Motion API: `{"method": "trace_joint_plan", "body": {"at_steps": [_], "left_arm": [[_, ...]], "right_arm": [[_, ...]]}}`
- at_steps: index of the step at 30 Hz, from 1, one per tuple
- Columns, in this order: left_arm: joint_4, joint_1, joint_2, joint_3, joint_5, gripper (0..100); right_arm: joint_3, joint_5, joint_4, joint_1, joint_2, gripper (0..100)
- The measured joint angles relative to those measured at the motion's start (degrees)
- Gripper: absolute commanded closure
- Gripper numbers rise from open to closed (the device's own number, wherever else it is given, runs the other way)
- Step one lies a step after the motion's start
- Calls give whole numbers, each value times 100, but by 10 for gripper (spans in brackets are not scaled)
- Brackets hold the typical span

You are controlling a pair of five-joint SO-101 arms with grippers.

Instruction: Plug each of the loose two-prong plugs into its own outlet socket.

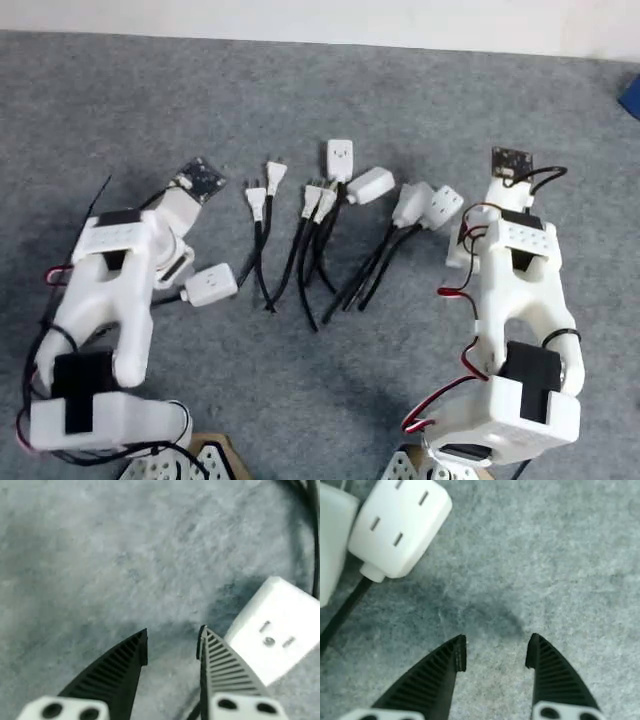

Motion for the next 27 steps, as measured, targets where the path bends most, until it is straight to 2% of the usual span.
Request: {"method": "trace_joint_plan", "body": {"at_steps": [4,10,13,16,21,27], "left_arm": [[132,105,158,-598,281,808],[2268,457,-686,-1371,404,808],[2796,659,-1495,-985,404,808],[2778,1011,-2171,-44,404,808],[1653,1204,-2497,1363,422,808],[862,1204,-1934,1459,431,808]], "right_arm": [[0,0,0,18,0,793],[0,0,0,9,0,793],[0,0,0,0,0,793],[0,0,0,0,0,793],[0,0,0,9,0,793],[9,0,0,-35,0,793]]}}
